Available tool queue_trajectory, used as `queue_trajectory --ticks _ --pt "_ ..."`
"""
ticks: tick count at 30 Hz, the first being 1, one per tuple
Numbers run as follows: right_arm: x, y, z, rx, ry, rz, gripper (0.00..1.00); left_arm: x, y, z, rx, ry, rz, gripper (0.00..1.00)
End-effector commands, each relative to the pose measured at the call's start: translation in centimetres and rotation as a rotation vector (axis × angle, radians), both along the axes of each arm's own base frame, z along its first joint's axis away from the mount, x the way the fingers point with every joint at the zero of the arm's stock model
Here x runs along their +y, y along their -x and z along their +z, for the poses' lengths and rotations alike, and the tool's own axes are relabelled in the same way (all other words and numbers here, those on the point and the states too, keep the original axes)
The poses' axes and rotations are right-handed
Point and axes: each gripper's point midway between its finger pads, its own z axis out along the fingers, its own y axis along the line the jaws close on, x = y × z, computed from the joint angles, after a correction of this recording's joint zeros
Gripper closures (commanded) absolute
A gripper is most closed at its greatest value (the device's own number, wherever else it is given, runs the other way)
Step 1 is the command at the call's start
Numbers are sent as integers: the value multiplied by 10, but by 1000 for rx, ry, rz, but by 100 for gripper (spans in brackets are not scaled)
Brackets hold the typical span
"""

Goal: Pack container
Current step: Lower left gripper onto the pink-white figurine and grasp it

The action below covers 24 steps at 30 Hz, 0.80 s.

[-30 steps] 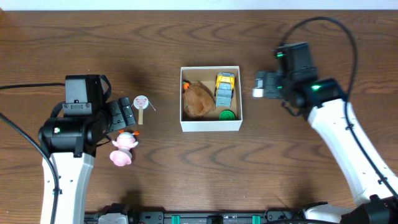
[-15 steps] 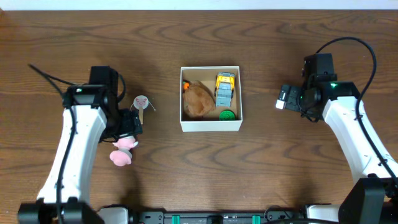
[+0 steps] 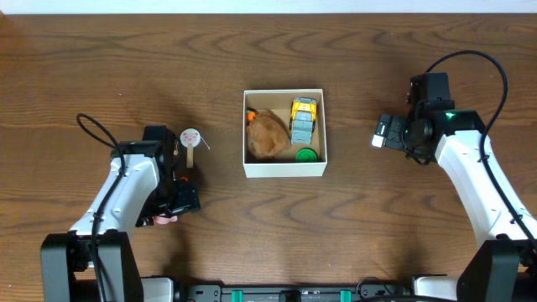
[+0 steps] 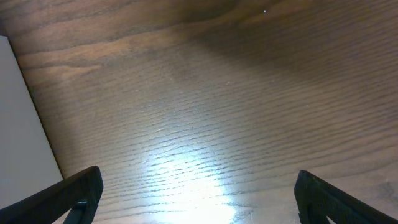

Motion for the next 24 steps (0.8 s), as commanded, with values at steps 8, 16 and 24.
queue_trajectory --ticks 8,16,24 --pt "-2 3 -2 13 -1 -4 1 1 -2 1 -8 -4 14 42" --pt "-3 4 -2 20 5 1 1 1 -2 1 -8 -4 14 54" --pt "-3 7 -3 32 5 1 1 1 -2 1 -7 -3 14 72"
